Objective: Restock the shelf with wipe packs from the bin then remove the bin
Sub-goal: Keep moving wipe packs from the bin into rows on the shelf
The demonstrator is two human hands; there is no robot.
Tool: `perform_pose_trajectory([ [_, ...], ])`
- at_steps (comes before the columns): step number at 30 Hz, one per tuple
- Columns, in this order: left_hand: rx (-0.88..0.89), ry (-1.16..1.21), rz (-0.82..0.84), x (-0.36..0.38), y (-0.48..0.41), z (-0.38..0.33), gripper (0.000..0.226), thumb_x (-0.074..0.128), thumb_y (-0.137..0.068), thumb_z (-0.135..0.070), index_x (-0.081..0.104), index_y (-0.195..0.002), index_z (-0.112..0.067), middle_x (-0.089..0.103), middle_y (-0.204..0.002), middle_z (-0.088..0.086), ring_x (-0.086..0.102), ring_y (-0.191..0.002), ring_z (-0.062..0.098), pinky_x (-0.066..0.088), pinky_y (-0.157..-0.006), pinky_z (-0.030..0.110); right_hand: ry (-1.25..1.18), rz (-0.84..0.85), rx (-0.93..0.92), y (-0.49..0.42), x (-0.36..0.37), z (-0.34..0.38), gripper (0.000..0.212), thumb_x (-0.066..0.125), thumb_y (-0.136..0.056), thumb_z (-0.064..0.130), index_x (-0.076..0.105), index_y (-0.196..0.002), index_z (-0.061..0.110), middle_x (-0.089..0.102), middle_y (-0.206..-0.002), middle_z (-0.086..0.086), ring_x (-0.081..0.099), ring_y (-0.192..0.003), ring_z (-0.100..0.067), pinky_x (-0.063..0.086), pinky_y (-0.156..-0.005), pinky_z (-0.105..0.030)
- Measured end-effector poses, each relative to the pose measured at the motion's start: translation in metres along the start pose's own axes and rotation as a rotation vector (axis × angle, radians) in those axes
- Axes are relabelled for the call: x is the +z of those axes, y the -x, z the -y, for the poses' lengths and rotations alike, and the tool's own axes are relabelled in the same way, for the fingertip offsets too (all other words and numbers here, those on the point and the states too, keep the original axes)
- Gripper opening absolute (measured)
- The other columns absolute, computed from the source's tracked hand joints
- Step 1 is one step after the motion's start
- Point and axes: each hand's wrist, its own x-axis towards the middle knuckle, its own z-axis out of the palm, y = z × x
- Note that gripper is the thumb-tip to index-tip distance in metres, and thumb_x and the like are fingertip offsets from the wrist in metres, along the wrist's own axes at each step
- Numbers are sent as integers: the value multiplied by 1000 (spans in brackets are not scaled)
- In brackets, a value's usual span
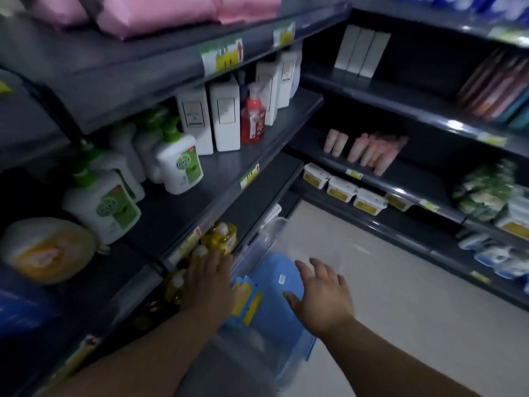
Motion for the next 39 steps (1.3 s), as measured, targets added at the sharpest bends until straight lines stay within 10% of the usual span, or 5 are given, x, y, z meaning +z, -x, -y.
perform_pose_trajectory([
  [4, -19, -21, 76, 47, -8, 8, 73, 65, -80, -55, 47, -138, -15, 42, -143, 10, 47, -126, 30, 41, -103, 45, -15, 92, -5, -32, 57, -7, 70, 42, -91, 61, 19, -151, 32, 17, -159, -1, 17, -145, -22, 15, -117, -42],
  [12, -149, 95, 272, 184, -11, 24, 67, 79, -60, -40, 63, -116, -7, 59, -124, 19, 59, -112, 40, 52, -85, 51, -21, 310, -126, -91, 175, -23, 76, 46, -89, 61, 13, -151, 33, 12, -160, 0, 15, -145, -21, 18, -117, -39],
  [18, -286, 114, 352, 228, -30, 8, 75, 45, -95, -50, 6, -152, -21, 2, -159, 7, 7, -146, 27, 18, -117, 36, -89, 351, -222, -139, 231, -23, 82, 57, -86, 54, 12, -152, 34, 11, -160, 0, 18, -145, -22, 19, -116, -35],
  [28, -502, 229, 348, 262, -44, -9, 69, 49, -95, -40, 7, -149, -28, -15, -156, 2, -1, -144, 32, 26, -113, 43, -197, 367, -427, -189, 270, -12, 108, 74, -78, 42, -3, -152, 34, 21, -157, -2, 27, -142, -24, 24, -114, -31],
  [39, -523, 202, 456, 280, -63, -9, 68, 43, -99, -30, 2, -152, -17, 6, -158, 11, 16, -143, 30, 24, -112, 36, -180, 461, -319, -204, 257, -64, 63, 69, -80, 19, 44, -136, 32, 51, -118, -6, 55, -112, -26, 43, -91, -31],
])
